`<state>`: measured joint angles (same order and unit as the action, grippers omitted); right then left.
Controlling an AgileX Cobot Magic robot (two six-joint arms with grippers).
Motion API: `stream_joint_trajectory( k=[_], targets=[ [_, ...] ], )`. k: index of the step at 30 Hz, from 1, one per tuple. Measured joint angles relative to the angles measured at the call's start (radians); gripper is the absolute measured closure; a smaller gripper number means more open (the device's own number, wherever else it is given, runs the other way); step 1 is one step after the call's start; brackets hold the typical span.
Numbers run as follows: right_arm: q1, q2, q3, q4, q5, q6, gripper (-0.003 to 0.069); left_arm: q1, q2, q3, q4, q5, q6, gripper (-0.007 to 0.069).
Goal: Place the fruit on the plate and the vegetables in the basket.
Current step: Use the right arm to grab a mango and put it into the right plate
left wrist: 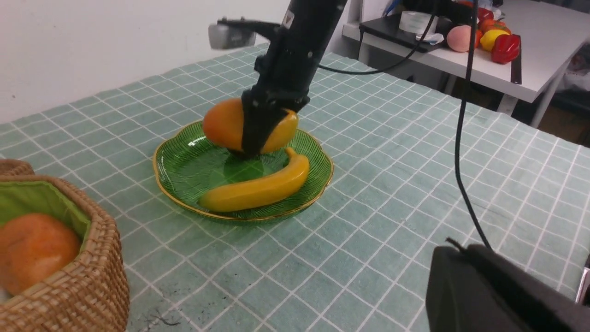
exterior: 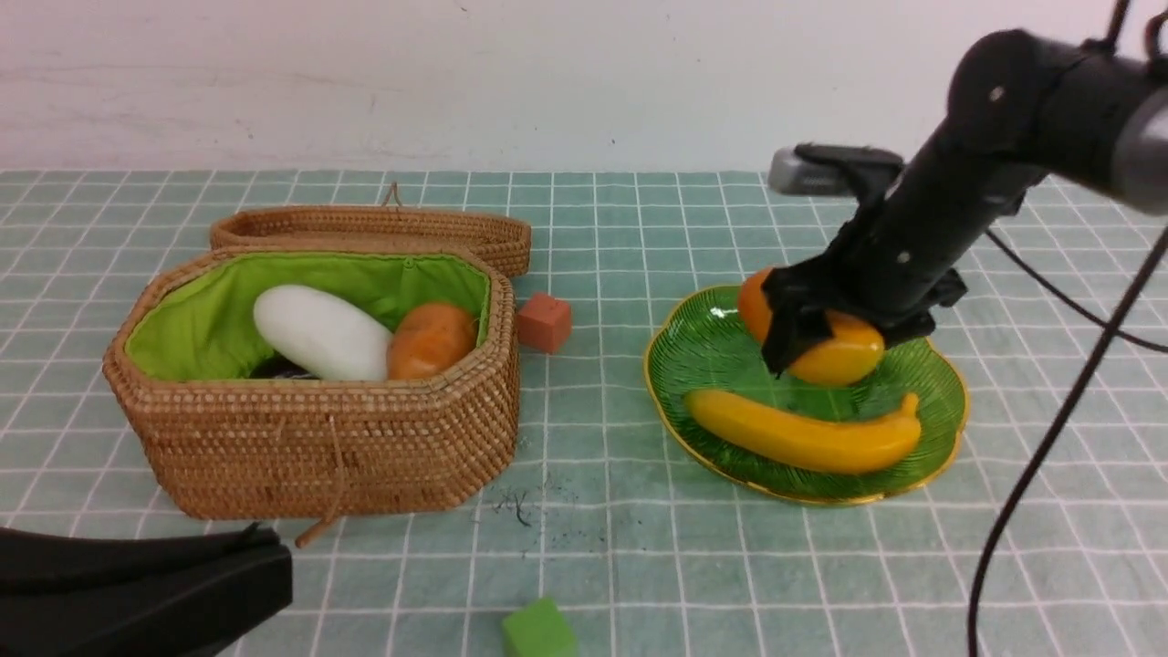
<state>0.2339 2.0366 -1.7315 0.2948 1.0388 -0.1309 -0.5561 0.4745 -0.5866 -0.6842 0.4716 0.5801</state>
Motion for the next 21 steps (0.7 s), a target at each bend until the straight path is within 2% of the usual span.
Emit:
stream_joint_trajectory(
  k=[4,7,8,12,16,19,20,21],
  targets=[
    [0.016,0.013,0.001,-0.021,-0.045,0.038,0.0121,0.0,0.0,0.0,0.006,0.0,0.0,0.0628],
    [0.016,0.012,0.001,-0.019,-0.057,0.048,0.0051,0.0,0.0,0.0,0.009,0.0,0.0,0.0627],
    [0.016,0.008,0.001,-0.019,-0.053,0.053,-0.0002,0.0,0.0,0.0,0.009,0.0,0.0,0.0627],
    [0.016,-0.019,0.001,-0.019,-0.028,0.055,-0.0017,0.0,0.0,0.0,0.009,0.0,0.0,0.0622],
    [0.016,-0.089,0.001,-0.023,0.025,0.055,0.0041,0.0,0.0,0.0,0.013,0.0,0.0,0.062],
    [0.016,-0.194,0.002,-0.053,0.094,0.055,0.0154,0.0,0.0,0.0,0.017,-0.007,-0.004,0.062],
    [0.016,-0.201,0.003,-0.055,0.104,0.055,0.0163,0.0,0.0,0.0,0.017,-0.008,-0.006,0.062],
    [0.016,-0.256,0.01,-0.073,0.128,0.055,0.023,0.0,-0.004,0.0,0.018,-0.011,-0.019,0.0623]
  ],
)
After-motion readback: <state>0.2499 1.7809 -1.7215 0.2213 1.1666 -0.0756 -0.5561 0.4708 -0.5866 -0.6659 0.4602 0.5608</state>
